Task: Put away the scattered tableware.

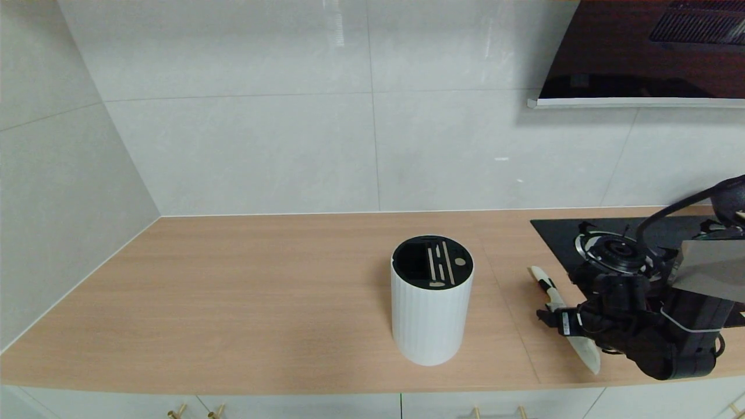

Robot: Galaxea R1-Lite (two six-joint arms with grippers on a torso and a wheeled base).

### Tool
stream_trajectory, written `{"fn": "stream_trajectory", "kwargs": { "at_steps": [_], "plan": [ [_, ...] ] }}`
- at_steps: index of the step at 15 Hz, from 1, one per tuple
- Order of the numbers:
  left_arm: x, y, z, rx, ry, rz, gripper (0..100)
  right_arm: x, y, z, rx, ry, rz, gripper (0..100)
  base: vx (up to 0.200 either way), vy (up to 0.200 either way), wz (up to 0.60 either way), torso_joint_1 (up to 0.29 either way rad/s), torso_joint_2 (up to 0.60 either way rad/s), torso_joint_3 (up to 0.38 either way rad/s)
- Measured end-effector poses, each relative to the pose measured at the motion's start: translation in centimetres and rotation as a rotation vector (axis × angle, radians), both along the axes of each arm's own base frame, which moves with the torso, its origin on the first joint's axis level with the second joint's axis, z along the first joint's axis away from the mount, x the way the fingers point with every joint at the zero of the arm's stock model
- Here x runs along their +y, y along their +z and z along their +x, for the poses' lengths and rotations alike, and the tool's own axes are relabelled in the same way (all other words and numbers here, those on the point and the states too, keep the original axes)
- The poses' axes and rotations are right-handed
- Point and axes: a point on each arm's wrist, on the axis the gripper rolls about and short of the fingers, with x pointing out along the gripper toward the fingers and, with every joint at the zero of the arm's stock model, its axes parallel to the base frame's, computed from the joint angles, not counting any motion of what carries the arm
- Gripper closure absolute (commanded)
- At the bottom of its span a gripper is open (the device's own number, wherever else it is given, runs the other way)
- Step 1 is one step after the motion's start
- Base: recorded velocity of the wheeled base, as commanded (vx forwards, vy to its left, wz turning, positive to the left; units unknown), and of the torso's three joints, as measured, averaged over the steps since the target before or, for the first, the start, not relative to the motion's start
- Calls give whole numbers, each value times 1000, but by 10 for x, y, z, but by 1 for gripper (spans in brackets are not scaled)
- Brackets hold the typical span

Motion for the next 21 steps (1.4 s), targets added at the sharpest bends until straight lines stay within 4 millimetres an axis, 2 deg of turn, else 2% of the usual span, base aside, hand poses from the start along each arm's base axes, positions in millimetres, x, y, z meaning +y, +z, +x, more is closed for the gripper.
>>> {"fn": "stream_trajectory", "kwargs": {
  "at_steps": [1,2,15,18,21],
  "plan": [
    [0,0,0,0,0,0,0,0,0,0,1,-1,0,0,0,0,0,0,0,0],
    [0,0,0,0,0,0,0,0,-1,0,2,0,0,100,0,0,0,0,0,0],
    [0,0,0,0,0,0,0,1,-9,-2,25,5,-2,100,0,0,0,0,0,0],
    [0,0,0,0,0,0,0,1,-3,-2,-11,5,0,100,0,0,0,0,0,0],
    [0,0,0,0,0,0,0,0,13,-4,-84,2,-1,100,0,0,0,0,0,0]
  ]
}}
